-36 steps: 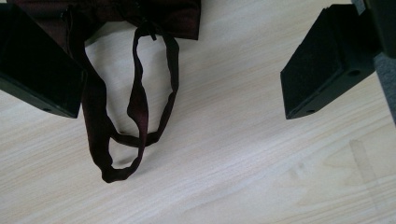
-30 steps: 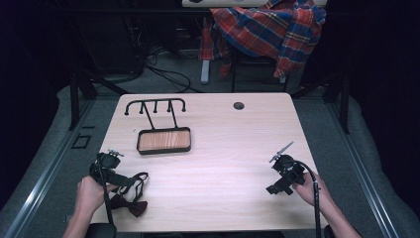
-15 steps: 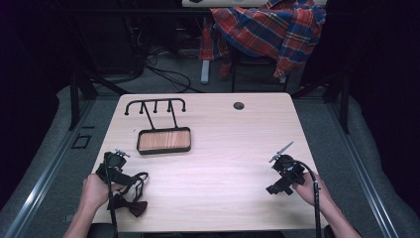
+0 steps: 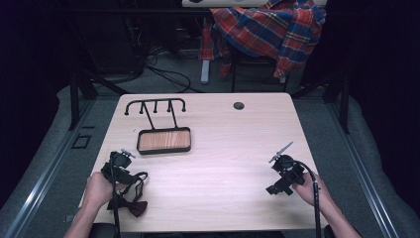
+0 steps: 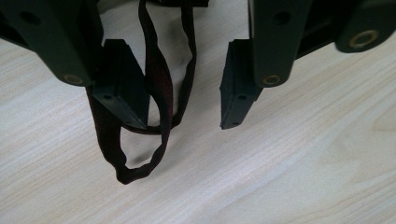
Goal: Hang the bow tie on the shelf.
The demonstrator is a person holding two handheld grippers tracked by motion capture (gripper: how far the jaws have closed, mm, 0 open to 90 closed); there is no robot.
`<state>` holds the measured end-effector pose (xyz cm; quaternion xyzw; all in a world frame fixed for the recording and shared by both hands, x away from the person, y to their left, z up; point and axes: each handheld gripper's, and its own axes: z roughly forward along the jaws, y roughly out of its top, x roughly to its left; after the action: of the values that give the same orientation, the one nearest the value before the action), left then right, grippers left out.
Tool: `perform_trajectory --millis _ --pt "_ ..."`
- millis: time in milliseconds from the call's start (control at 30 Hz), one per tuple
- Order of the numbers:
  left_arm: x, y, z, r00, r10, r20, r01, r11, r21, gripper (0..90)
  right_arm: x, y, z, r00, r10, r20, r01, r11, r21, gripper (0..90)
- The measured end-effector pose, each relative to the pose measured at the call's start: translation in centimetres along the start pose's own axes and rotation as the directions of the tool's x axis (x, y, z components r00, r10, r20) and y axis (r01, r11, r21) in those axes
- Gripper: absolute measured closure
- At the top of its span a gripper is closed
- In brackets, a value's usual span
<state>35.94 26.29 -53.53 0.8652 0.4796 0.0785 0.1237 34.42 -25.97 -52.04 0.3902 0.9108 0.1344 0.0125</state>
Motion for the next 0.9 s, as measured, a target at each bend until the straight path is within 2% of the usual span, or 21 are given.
perform_trajectory --millis 33,233,300,500,533,667,700,900 --pt "-0.1 0.04 0.1 0.9999 0.009 -0.003 -0.009 0.9999 0.007 58.0 0.08 -0.06 0.13 0.9999 0.016 -0.001 -0.016 1.0 -0.015 15.9" --pt "-0.48 0.05 0.41 0.9994 0.032 -0.012 -0.031 0.999 0.033 66.0 0.04 -0.02 0.05 1.0 0.005 -0.001 -0.005 1.0 -0.002 15.9" --pt "-0.54 0.09 0.44 0.9987 0.051 -0.012 -0.05 0.9977 0.045 68.3 0.07 -0.03 0.1 1.0 0.007 -0.005 -0.007 1.0 -0.006 15.9" --pt "-0.68 0.07 0.52 0.9977 0.065 -0.018 -0.064 0.9962 0.059 75.7 0.08 -0.04 0.1 1.0 0.007 -0.005 -0.007 1.0 -0.007 15.9" --pt "-0.7 0.05 0.56 0.9975 0.068 -0.019 -0.067 0.996 0.06 77.1 0.27 -0.16 0.31 0.9994 0.034 -0.006 -0.034 0.999 -0.042 15.9" --pt "-0.86 0.06 0.68 0.9964 0.081 -0.027 -0.079 0.9945 0.07 80.3 0.03 0.01 -0.02 1.0 -0.003 -0.004 0.003 1.0 0.001 15.9" --pt "-0.88 0.05 0.69 0.996 0.084 -0.028 -0.082 0.994 0.072 80.9 0.27 -0.15 0.26 0.9994 0.033 -0.006 -0.033 0.999 -0.039 15.9" --pt "-1.04 0.01 0.76 0.9934 0.108 -0.039 -0.104 0.9906 0.088 86.5 0.27 -0.13 0.25 0.9996 0.028 -0.003 -0.028 0.999 -0.036 15.9"
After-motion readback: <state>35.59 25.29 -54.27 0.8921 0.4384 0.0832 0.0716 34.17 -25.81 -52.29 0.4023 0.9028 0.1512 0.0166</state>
